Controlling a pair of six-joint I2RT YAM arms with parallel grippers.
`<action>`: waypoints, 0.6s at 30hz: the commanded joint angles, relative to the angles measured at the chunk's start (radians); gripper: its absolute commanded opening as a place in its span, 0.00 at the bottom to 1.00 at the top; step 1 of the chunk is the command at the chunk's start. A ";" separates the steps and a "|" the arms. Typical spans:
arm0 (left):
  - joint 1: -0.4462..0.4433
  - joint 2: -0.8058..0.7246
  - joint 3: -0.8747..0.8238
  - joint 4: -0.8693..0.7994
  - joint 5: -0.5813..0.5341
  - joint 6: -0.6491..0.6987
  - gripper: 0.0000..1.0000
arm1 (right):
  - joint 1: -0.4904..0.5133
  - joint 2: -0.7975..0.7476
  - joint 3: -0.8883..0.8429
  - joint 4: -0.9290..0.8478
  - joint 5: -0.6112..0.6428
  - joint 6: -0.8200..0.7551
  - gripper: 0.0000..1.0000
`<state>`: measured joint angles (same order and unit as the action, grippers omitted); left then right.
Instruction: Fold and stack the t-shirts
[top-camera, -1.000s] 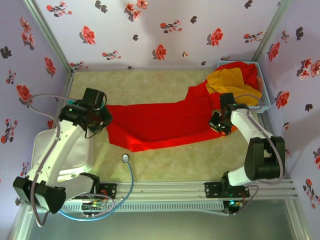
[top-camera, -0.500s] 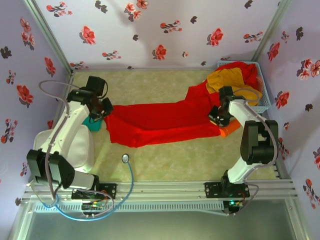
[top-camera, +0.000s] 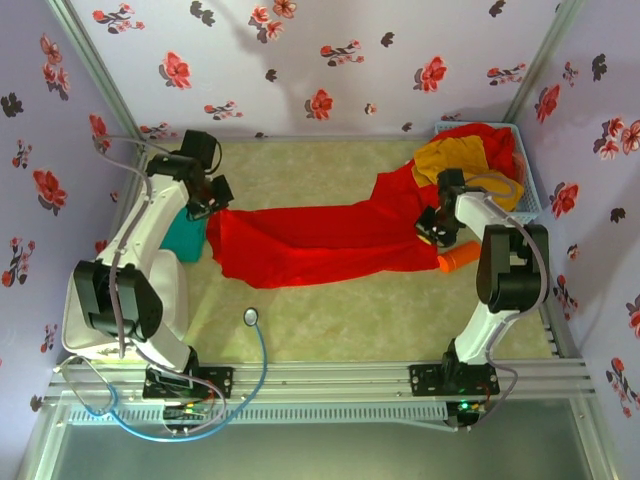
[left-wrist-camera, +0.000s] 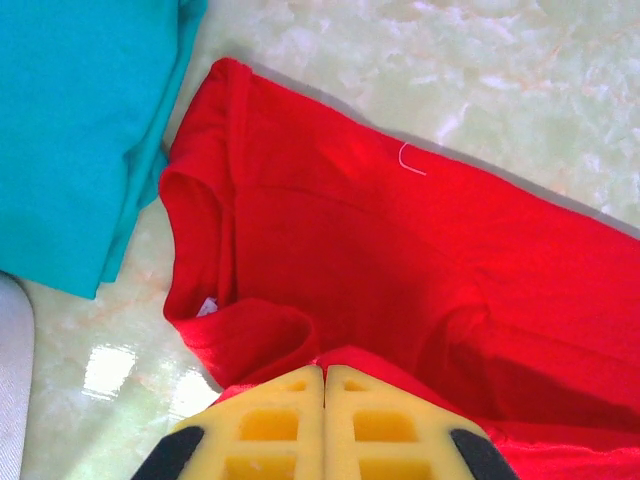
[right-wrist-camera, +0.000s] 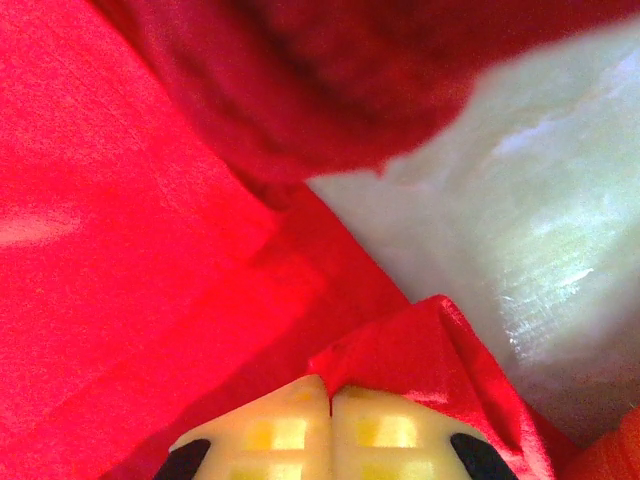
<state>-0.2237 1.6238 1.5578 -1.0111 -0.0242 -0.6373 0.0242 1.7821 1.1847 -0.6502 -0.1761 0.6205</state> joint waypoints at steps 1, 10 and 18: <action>0.018 0.035 0.062 -0.030 0.001 0.049 0.00 | -0.005 0.027 0.045 0.010 -0.019 -0.002 0.00; 0.033 0.113 0.133 -0.049 -0.004 0.070 0.00 | -0.004 0.058 0.068 0.020 -0.046 -0.012 0.03; 0.034 0.208 0.189 -0.044 0.006 0.057 0.00 | 0.000 0.020 0.045 0.053 -0.070 -0.024 0.48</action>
<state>-0.1978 1.7985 1.7058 -1.0363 -0.0246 -0.5938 0.0242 1.8252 1.2297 -0.6083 -0.2230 0.6094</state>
